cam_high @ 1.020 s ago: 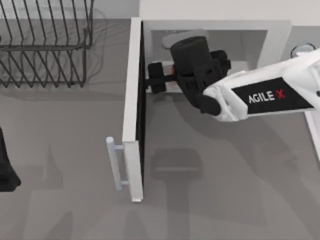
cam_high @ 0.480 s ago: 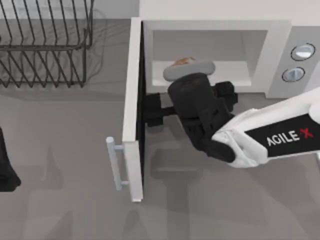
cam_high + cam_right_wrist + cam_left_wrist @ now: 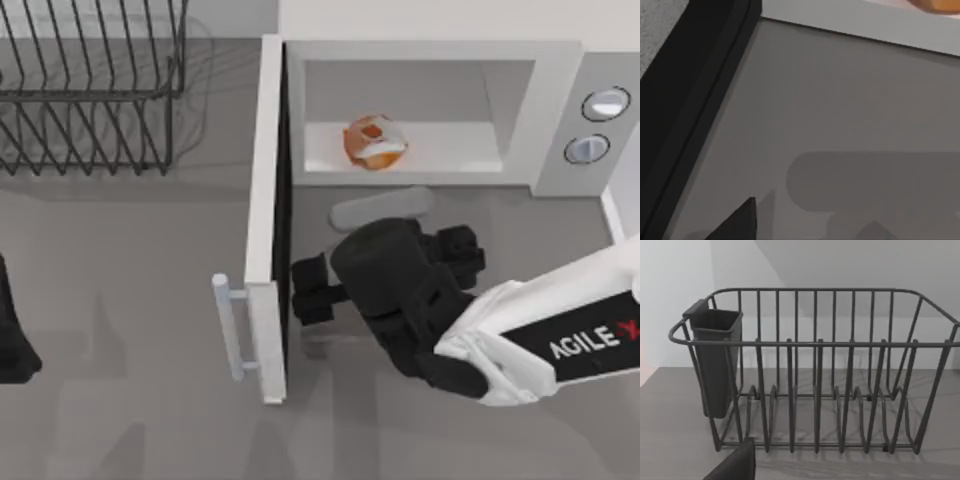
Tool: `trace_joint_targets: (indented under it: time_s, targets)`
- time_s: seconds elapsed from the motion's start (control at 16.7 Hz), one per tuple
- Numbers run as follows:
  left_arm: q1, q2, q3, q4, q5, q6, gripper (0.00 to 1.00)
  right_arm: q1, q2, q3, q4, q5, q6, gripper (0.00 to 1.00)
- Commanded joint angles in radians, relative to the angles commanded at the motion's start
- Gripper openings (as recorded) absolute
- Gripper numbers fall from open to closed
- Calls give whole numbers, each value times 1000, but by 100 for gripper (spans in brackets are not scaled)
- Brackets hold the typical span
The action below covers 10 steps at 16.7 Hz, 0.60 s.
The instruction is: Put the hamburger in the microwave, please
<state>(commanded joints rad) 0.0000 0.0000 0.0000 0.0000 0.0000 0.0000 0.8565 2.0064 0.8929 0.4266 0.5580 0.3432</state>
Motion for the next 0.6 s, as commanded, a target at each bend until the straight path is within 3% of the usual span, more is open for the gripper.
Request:
trace_joint_targets:
  time_s: [0.6]
  targets:
    - [0,0,0,0,0,0,100,12,-48,28,20,1,-9,100]
